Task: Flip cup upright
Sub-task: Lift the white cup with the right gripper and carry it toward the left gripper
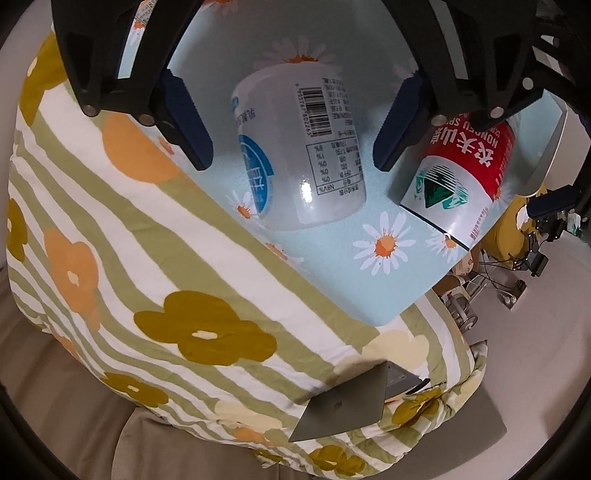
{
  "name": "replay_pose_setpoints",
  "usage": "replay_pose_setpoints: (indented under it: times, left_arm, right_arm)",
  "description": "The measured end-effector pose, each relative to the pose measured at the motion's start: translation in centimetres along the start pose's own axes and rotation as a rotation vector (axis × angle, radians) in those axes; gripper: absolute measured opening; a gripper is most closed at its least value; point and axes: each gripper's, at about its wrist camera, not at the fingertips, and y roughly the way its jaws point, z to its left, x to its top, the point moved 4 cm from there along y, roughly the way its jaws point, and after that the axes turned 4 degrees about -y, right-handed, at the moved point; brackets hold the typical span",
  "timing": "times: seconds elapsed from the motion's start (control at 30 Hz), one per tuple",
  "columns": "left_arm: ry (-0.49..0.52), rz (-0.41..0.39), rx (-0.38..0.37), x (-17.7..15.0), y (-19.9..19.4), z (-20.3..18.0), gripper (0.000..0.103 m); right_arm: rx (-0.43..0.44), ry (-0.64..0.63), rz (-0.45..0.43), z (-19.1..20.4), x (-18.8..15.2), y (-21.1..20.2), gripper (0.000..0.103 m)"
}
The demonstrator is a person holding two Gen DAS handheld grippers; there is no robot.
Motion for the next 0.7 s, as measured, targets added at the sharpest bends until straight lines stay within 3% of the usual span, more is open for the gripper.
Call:
replay_pose_setpoints:
  times: [0.07, 0.13, 0.43, 0.7]
  left_arm:
    - [-0.001, -0.001, 0.0, 0.0, 0.0, 0.0, 0.103]
    - [-0.001, -0.003, 0.001, 0.0, 0.0, 0.0, 0.103]
    - [0.004, -0.022, 0.0, -0.6, -1.0, -0.4, 0.103]
    - [0.035, -0.08, -0.009, -2.0, -4.5, -1.8, 0.103]
  right_arm:
    - [0.001, -0.006, 0.006, 0.1, 0.0, 0.2, 0.067]
    - [0.006, -0.006, 0.011, 0.1, -0.1, 0.4, 0.061]
    - [0.012, 0.014, -0.016, 0.2, -0.5, -0.8, 0.059]
    - [-0.001, 0.057, -0.073, 0.2, -2.3, -5.4, 0.059]
